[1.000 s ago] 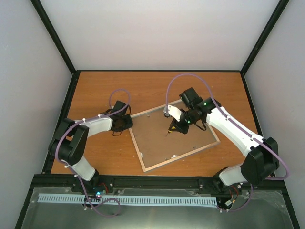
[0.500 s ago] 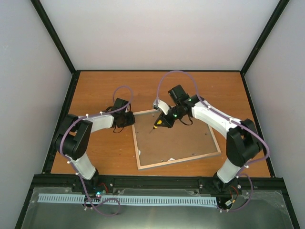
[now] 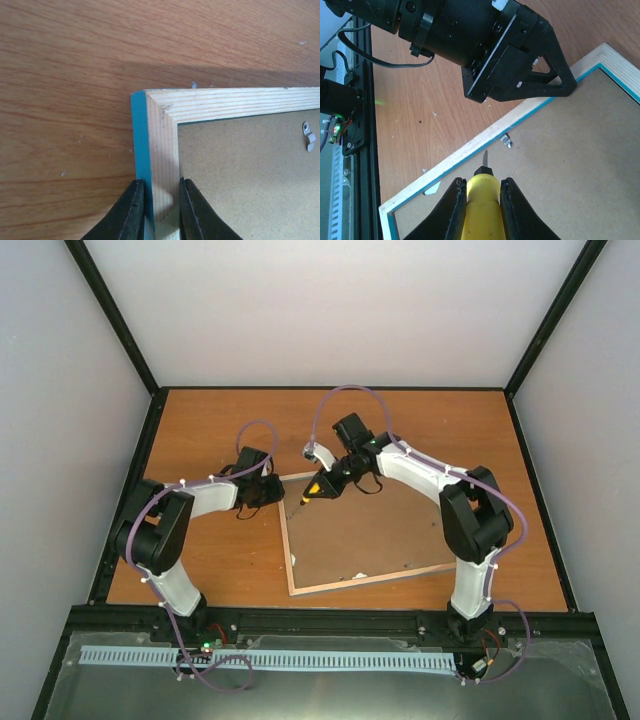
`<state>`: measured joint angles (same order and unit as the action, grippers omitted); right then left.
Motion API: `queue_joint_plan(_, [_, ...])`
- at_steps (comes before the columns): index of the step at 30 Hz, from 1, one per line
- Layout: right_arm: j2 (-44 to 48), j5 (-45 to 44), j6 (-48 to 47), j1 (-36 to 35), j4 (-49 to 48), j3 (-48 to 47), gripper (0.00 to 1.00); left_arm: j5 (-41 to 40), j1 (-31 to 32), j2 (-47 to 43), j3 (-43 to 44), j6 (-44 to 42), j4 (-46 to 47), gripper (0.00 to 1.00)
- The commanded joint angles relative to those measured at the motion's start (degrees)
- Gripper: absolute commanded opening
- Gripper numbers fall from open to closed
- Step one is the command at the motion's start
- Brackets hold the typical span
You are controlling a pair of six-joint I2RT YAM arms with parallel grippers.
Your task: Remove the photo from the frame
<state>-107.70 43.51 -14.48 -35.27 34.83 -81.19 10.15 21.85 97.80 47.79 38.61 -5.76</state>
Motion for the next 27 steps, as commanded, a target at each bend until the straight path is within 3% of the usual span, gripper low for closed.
queue_joint_plan(1, [-3.13, 2.68, 0.84, -1.02, 0.31, -3.25, 0.03, 4.35, 0.13, -0.69, -0.45, 1.53, 3.15, 0.01])
queue_joint_plan(27, [-9.98, -6.09, 3.03, -2.70, -0.24, -6.20, 0.03, 5.97, 0.07, 0.55, -0.46, 2.26, 3.94, 0.01])
